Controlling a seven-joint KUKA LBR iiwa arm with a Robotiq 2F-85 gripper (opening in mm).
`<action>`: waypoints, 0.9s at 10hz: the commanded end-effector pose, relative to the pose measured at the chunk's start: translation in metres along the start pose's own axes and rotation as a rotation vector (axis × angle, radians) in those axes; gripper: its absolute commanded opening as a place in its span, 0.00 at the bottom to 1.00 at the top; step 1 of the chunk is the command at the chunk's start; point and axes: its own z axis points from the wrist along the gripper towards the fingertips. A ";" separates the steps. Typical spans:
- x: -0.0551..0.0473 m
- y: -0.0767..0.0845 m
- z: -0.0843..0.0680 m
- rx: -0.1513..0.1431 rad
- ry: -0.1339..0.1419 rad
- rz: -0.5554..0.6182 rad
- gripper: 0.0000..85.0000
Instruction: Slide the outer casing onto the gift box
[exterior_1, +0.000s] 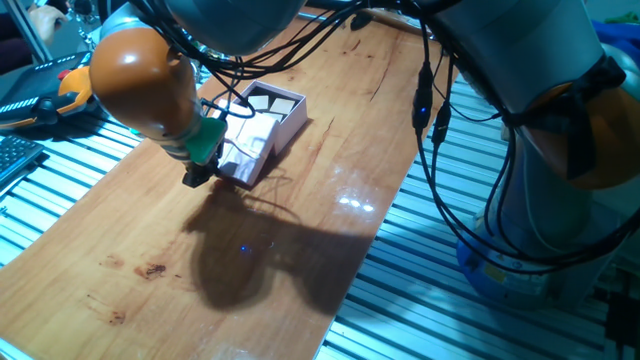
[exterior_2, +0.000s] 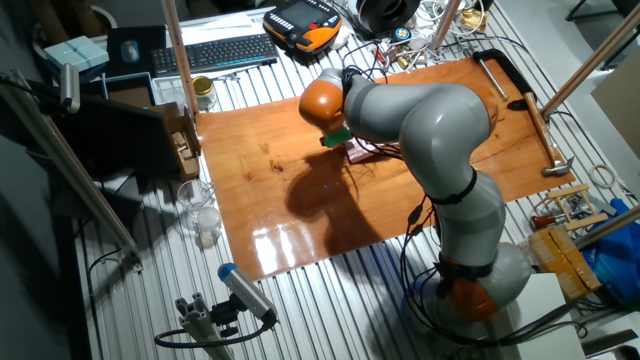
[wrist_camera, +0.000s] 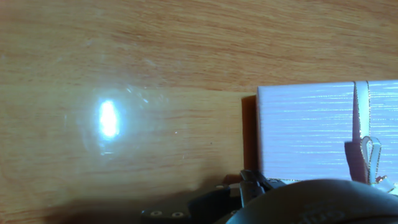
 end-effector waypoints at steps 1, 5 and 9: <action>0.000 0.000 0.001 0.000 0.000 0.001 0.00; 0.001 0.001 0.005 0.002 -0.002 0.013 0.00; 0.004 -0.001 0.008 0.021 -0.002 0.020 0.00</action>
